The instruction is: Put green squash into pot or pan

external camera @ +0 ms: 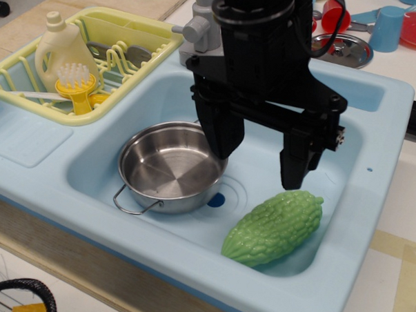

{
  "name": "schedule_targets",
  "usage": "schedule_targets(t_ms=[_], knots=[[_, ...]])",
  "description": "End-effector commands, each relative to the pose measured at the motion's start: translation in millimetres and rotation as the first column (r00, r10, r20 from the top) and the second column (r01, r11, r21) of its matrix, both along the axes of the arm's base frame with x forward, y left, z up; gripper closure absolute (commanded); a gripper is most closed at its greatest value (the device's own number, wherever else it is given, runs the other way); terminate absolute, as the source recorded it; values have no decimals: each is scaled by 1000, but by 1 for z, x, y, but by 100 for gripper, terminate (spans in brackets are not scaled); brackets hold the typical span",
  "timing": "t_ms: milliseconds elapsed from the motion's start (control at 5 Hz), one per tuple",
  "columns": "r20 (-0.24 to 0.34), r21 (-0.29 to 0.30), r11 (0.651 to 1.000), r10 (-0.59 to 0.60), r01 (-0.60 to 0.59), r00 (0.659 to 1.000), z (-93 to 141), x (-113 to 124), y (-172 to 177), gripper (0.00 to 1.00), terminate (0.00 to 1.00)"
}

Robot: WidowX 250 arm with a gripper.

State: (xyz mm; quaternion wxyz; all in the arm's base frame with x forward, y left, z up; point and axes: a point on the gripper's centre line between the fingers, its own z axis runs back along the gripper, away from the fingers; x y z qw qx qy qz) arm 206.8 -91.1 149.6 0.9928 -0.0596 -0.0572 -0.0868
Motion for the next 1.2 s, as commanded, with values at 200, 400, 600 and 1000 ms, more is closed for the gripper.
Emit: schedule_targets(t_ms=[200, 400, 600, 1000], knots=[[-9, -26, 1000, -14, 13, 1000, -17, 0, -5, 0, 0], [-6, -43, 999, -17, 16, 1000, -24, -2, -9, 0, 0], [-4, -51, 999, -19, 19, 1000, -28, -4, -11, 0, 0], [1, -111, 993, -27, 27, 1000, -45, -13, -16, 0, 0]])
